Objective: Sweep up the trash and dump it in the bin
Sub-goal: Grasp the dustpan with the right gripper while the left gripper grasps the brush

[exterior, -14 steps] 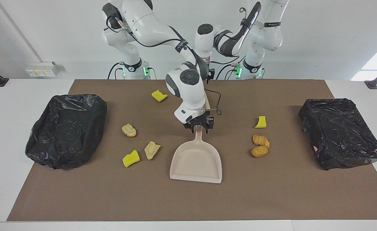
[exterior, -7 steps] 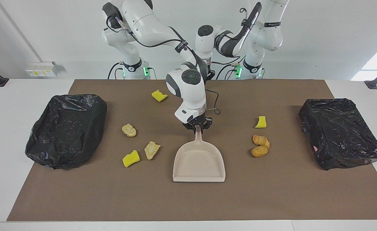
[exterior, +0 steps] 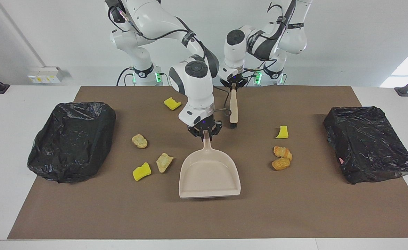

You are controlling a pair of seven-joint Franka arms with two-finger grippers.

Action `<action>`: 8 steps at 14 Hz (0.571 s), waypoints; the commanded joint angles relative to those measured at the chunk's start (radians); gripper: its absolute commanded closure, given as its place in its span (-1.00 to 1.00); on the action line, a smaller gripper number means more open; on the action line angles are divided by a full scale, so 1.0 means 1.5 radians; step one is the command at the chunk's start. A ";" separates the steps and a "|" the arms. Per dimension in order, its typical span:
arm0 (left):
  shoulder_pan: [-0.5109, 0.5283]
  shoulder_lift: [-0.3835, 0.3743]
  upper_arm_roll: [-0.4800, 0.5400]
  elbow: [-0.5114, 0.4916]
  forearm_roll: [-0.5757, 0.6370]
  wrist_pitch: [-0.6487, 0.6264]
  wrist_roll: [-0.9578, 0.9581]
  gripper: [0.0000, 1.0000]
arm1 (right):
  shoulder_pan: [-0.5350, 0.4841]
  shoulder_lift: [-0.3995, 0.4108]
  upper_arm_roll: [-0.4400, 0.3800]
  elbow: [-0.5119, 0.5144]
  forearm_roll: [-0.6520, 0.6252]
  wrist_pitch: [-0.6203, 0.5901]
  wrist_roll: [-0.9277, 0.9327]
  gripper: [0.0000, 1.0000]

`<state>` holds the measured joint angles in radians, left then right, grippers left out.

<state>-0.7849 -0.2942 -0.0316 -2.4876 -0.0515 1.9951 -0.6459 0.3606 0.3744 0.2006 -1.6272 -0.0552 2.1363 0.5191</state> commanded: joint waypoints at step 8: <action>0.364 -0.093 0.004 0.067 -0.004 -0.180 0.078 1.00 | -0.056 -0.057 0.005 -0.014 0.015 -0.228 -0.572 1.00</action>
<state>-0.3424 -0.4445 -0.0144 -2.3977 -0.0507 1.7423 -0.5347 0.3088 0.3190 0.2005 -1.6272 -0.0493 1.8467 -0.1519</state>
